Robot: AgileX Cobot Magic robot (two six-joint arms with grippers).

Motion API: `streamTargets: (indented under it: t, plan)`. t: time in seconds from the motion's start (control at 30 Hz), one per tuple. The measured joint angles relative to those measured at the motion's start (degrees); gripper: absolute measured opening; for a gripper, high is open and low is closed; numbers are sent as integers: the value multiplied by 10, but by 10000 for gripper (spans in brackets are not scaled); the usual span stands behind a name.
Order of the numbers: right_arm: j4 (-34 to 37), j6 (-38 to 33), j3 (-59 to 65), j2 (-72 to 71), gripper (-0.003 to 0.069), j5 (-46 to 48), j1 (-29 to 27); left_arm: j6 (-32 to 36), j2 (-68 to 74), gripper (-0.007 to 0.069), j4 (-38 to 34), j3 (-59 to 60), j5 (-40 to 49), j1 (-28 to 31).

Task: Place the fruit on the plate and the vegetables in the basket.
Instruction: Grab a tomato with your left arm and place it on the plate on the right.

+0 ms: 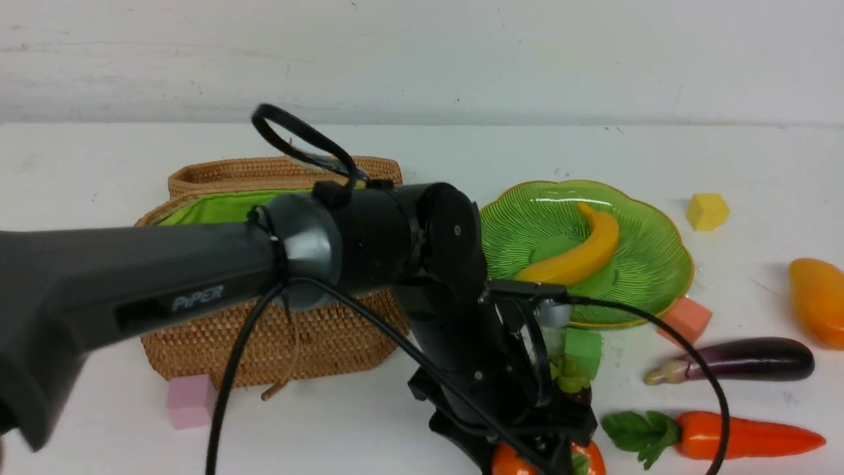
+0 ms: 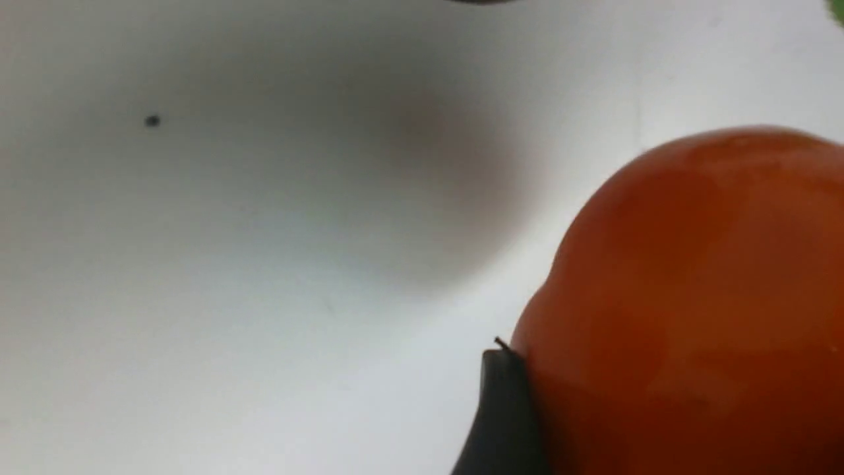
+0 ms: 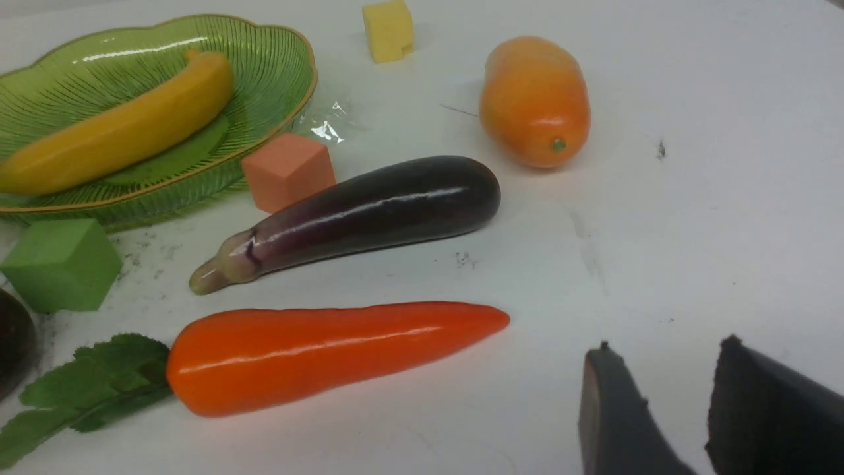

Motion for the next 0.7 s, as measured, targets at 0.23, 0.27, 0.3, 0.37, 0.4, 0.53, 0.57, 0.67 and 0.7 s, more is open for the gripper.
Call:
streamTargets:
  t: [0.23, 0.27, 0.3, 0.37, 0.4, 0.53, 0.57, 0.67, 0.7]
  plan:
    - [0, 0, 0, 0, 242, 0, 0, -6, -32, 505, -8, -68, 0, 18]
    - [0, 0, 0, 0, 242, 0, 0, -9, -28, 505, -10, -84, 0, 24]
    - [0, 0, 0, 0, 242, 0, 0, -15, -18, 505, -13, -121, 0, 38]
    - [0, 0, 0, 0, 242, 0, 0, -30, 13, 505, -15, -196, -1, 66]
    - [0, 0, 0, 0, 242, 0, 0, -30, 13, 505, -15, -204, -1, 68]
    - [0, 0, 0, 0, 242, 0, 0, -67, 130, 505, 1, -409, 0, 109]
    - [0, 0, 0, 0, 242, 0, 0, -73, 153, 505, 7, -435, 0, 110]
    - [0, 0, 0, 0, 242, 0, 0, -94, 228, 505, 51, -537, -14, 110]
    - [0, 0, 0, 0, 242, 0, 0, -106, 251, 505, 67, -563, -25, 110]
